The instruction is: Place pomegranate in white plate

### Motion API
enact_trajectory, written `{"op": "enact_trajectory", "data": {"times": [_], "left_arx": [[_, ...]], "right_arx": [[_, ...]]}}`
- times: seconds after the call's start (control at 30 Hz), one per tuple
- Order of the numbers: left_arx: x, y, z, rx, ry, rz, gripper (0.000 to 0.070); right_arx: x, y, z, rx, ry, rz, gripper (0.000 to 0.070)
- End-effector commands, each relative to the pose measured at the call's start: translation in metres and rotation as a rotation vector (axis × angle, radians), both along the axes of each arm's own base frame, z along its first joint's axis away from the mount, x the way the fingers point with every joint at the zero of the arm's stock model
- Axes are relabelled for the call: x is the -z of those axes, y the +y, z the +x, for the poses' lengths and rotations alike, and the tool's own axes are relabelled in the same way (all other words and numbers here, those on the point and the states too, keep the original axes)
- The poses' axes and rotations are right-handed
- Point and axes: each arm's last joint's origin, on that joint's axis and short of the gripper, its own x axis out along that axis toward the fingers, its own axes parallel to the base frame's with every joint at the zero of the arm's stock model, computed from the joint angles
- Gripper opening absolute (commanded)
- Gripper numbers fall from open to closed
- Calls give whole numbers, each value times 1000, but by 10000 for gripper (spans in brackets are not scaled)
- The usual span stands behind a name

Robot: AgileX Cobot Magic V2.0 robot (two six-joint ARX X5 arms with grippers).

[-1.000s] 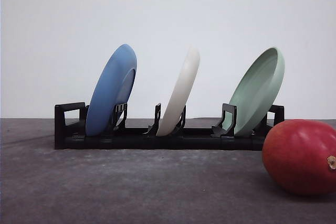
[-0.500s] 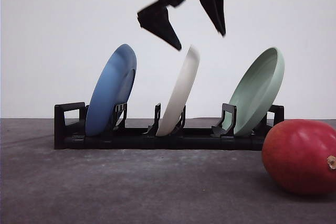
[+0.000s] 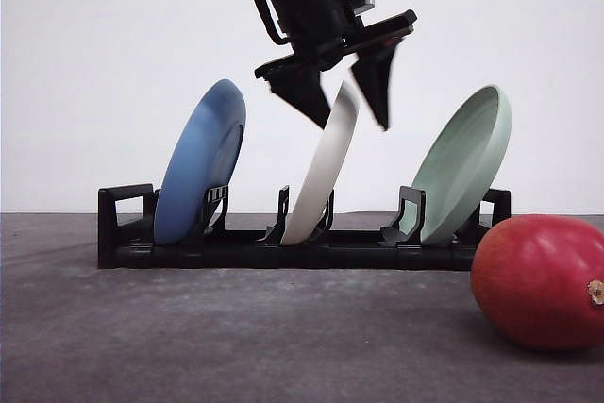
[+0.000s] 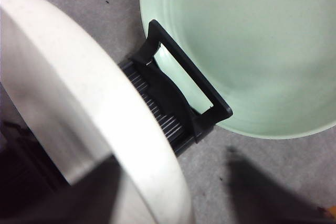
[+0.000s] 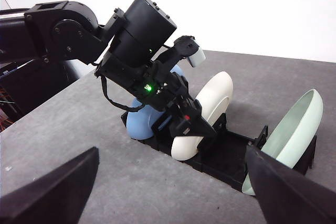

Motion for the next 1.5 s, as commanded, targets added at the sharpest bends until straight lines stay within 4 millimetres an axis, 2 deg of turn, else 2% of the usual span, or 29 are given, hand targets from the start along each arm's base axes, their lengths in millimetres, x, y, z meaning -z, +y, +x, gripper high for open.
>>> {"op": "enact_trajectory", "data": {"times": [0.0, 0.03, 0.2, 0.33, 0.53, 0.73, 0.9, 1.07, 1.17, 1.33, 1.47], "left_arx": [[-4, -5, 0, -3, -11, -18, 49], [-4, -5, 0, -4, -9, -16, 3], [-6, -4, -1, -7, -1, -14, 0], [-15, -3, -3, -9, -12, -27, 0], [-52, -1, -8, 10, -24, -75, 0], [-104, 2, -27, 19, -68, -137, 0], [-146, 10, -55, 47, -84, -161, 0], [-178, 22, -97, 104, -81, -161, 0], [-190, 30, -126, 144, -66, -133, 0], [-207, 30, -176, 220, -120, -130, 0], [-206, 26, -210, 240, -187, -54, 0]], "right_arx": [[-5, 0, -1, 0, -13, 8, 569], [-5, 0, -1, 0, -13, 8, 569], [-5, 0, -1, 0, -13, 8, 569], [-5, 0, -1, 0, -13, 8, 569], [-5, 0, -1, 0, -13, 8, 569], [-5, 0, -1, 0, -13, 8, 569], [-5, 0, -1, 0, -12, 8, 569], [-5, 0, -1, 0, -12, 8, 569], [-5, 0, -1, 0, -10, 8, 569], [-4, 0, -1, -1, -7, 8, 569], [-3, 1, -1, -10, 5, 8, 569]]}}
